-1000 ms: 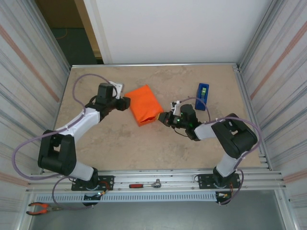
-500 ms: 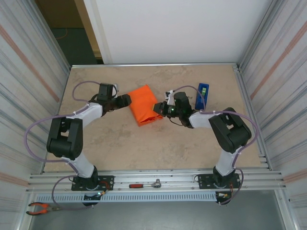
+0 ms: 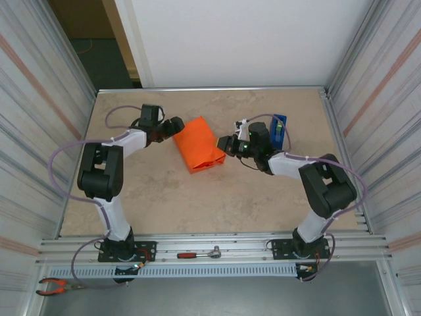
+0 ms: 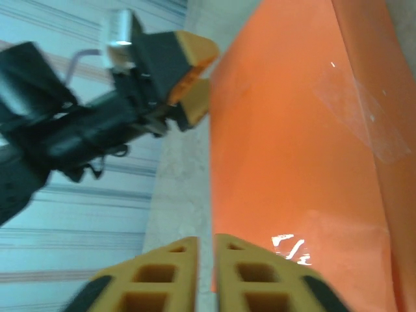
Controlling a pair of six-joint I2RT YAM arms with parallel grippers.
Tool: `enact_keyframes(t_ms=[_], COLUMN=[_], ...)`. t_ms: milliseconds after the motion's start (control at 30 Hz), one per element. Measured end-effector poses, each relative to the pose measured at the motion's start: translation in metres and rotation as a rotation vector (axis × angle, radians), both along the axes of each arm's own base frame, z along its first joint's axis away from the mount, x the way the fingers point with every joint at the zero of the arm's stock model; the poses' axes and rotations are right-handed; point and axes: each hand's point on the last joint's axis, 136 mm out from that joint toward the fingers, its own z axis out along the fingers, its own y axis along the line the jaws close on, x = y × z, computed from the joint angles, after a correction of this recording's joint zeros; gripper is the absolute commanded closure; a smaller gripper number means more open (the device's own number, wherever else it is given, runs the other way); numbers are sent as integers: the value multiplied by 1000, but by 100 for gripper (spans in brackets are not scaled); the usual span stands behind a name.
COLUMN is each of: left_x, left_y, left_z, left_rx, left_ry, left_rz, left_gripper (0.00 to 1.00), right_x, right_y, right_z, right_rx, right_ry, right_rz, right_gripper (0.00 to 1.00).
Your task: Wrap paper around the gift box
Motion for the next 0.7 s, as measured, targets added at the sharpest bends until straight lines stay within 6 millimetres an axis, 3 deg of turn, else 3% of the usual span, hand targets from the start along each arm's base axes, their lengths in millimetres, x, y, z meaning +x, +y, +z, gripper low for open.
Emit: enact_keyframes(t_ms=[67, 133, 200, 233, 367, 467, 567, 700], left_x=[2, 5, 6, 8, 12, 12, -5, -51], left_y=[-5, -10, -17, -20, -34, -51, -77, -112], left_z=[-10, -20, -26, -25, -12, 11, 57, 119], left_rx=[-27, -50, -76, -88, -112, -108, -98, -111], left_ry=[41, 74, 94, 91, 45, -50, -217, -486], left_rz=[5, 0, -11, -18, -59, -115, -207, -348], left_gripper=[35, 61, 94, 100, 100, 100, 100, 100], right_x=[-1, -2, -4, -5, -9, -12, -15, -19], right_y=[-8, -17, -29, -34, -56, -71, -83, -95], right_z=[16, 26, 29, 28, 25, 26, 29, 32], right_rx=[6, 1, -9, -14, -45, -63, -78, -95], right_ry=[-29, -49, -46, -41, -16, -13, -13, -15], right_rz=[-11, -25, -46, -54, -92, -115, -135, -157], right_gripper=[65, 60, 58, 58, 55, 52, 49, 42])
